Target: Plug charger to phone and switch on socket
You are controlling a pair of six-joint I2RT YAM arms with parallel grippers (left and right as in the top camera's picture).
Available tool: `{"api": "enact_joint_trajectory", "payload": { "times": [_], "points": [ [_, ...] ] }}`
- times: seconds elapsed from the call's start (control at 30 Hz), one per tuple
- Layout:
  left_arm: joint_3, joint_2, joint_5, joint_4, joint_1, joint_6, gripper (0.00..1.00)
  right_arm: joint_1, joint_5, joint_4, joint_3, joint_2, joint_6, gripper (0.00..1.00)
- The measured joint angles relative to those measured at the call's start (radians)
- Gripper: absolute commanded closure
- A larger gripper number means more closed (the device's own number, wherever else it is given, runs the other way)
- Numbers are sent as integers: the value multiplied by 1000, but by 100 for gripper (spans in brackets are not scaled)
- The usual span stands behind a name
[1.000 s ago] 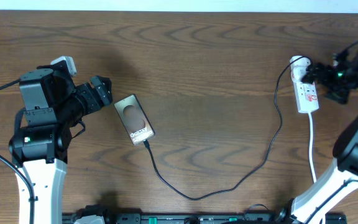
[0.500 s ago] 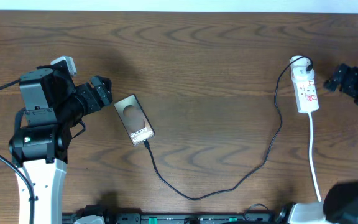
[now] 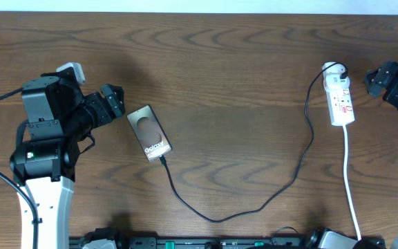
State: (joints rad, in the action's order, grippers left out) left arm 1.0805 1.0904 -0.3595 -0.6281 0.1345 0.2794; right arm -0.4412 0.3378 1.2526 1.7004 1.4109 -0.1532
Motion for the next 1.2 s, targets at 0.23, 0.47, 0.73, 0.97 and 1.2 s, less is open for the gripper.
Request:
{"api": "enact_joint_trajectory", "payload": {
  "times": [0.23, 0.47, 0.73, 0.97, 1.2],
  "points": [
    [0, 0, 0, 0, 0, 0, 10, 0, 3, 0, 0, 0, 0, 1],
    [0, 0, 0, 0, 0, 0, 10, 0, 3, 0, 0, 0, 0, 1],
    [0, 0, 122, 0, 0, -7, 10, 0, 3, 0, 0, 0, 0, 1],
    [0, -25, 227, -99, 0, -19, 10, 0, 4, 0, 0, 0, 0, 1],
    [-96, -239, 262, -57, -22, -18, 10, 0, 4, 0, 0, 0, 0, 1]
  ]
}}
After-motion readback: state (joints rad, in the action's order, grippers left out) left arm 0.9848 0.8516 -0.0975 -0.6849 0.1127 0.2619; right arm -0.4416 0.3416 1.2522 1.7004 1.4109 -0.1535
